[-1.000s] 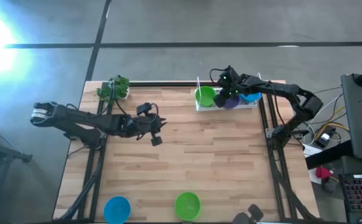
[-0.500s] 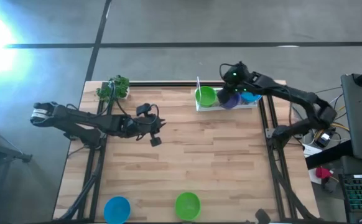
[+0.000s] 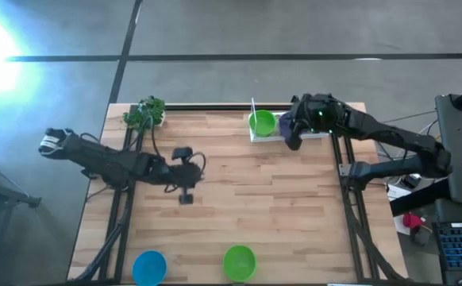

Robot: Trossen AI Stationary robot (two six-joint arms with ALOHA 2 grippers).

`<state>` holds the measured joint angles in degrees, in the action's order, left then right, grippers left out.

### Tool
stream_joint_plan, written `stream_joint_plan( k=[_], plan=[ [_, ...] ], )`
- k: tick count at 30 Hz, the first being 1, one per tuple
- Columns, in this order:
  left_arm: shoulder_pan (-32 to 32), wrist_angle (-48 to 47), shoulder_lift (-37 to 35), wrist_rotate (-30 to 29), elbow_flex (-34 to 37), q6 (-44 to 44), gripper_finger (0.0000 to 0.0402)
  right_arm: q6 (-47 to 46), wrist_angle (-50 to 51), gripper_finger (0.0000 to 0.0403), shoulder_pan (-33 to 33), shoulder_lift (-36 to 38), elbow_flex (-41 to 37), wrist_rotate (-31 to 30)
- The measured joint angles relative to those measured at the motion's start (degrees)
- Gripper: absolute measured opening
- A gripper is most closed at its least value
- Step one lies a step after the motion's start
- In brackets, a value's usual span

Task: Pick & Place Mini bowls
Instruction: Stack the blue bowl on top of the blue bowl on the shelf

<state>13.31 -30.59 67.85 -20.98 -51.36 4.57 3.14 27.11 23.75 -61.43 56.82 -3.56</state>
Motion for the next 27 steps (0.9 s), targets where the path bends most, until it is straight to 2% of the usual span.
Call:
stream_joint_plan(
  k=[6, 11, 20, 27],
  plan=[
    [6.77, -1.57, 0.02, 9.04, -0.32, 2.27, 0.0059, 3.13, -0.8, 0.0008, -6.26, 0.15, -0.06, 0.01],
    [11.39, -1.61, 0.02, 15.66, -0.34, 12.2, 0.0059, 3.6, -0.92, 0.0008, -9.79, -0.28, -0.09, 0.05],
    [19.36, -4.11, 0.13, 18.06, -0.01, 29.25, 0.0059, 5.59, -0.92, 0.0008, -12.22, -0.07, -0.12, 0.12],
    [26.93, -4.96, 1.16, 18.35, 1.22, 36.75, 0.0059, 4.17, -0.92, 0.0008, -12.2, -0.09, -0.59, 0.6]
  ],
)
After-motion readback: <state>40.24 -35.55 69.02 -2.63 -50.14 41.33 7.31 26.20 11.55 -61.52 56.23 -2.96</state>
